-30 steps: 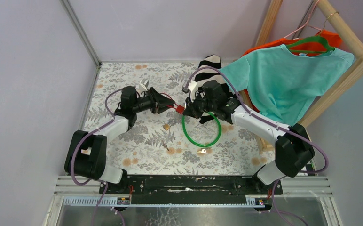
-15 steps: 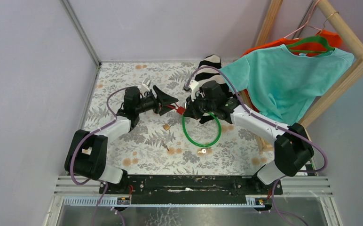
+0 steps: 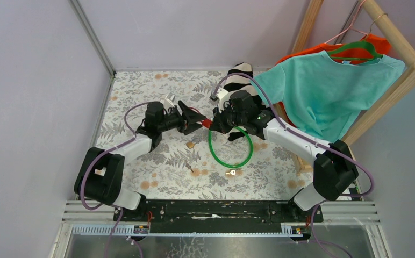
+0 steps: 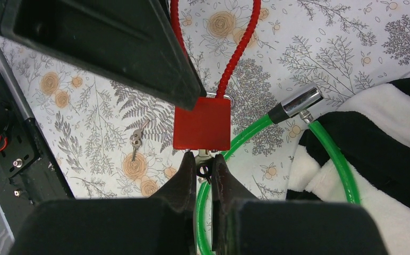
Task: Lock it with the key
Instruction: Place the lock at the center of the board.
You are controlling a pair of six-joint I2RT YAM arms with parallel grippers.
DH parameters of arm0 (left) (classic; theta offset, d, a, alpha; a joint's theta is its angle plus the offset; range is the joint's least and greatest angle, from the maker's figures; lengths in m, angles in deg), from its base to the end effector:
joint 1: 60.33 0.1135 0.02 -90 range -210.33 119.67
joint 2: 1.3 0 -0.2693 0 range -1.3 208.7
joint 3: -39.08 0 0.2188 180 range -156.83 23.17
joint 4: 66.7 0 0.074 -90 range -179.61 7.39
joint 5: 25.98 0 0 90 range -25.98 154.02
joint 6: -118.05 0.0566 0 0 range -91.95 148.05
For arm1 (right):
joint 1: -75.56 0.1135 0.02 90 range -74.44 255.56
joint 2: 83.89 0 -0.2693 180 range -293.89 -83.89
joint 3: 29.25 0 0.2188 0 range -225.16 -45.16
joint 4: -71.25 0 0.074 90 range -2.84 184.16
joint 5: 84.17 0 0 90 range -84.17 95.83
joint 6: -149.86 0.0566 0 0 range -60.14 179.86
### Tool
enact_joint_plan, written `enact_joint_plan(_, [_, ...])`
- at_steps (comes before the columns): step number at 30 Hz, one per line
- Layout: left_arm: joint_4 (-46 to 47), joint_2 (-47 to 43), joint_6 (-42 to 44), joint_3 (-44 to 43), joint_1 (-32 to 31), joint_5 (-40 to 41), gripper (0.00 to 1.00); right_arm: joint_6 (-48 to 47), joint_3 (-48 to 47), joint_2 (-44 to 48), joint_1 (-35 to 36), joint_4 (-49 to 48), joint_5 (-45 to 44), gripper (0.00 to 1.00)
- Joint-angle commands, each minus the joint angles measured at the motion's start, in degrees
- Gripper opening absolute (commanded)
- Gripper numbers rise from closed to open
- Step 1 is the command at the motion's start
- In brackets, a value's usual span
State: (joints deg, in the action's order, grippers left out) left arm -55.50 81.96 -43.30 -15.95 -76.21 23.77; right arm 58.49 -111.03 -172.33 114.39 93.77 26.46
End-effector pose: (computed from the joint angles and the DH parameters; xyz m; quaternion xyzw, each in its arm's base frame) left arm 0.2720 -0.1154 0.2431 -0.1702 0.7634 -0.5854 0.2134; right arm 0.2530 0.2293 0.2954 -0.3767 0.7657 0.3062 0.4220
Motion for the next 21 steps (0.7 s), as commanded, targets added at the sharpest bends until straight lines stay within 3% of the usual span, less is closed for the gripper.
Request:
enact_joint_plan(1, [1.2,1.68,0.29,-1.52,-1.36,0.5,0.67,1.06,-3.6,-0.63,0.34,-2.08,-0.22,0.0])
enact_joint_plan(11, [3.39,4.08,-0.93,-2.79,-2.62,-0.41,0.43,1.46,-3.45,-0.68,0.72,-2.46,1.66,0.0])
enact_joint_plan(18, [5.38,3.65,-1.06,-2.53,-2.5,-0.87,0.08,0.66,-0.92,-0.22,0.81,-3.72,2.64,0.0])
enact_joint_plan(19, [5.4,3.46,-0.88,-2.54,-2.5,-0.97,0.01,0.28,-0.64,-0.05,0.81,-3.73,2.88,0.02])
enact_joint_plan(21, [5.25,2.75,-0.41,-2.44,-2.5,-1.02,0.0,-0.57,-0.14,0.37,0.74,-3.28,3.39,0.2])
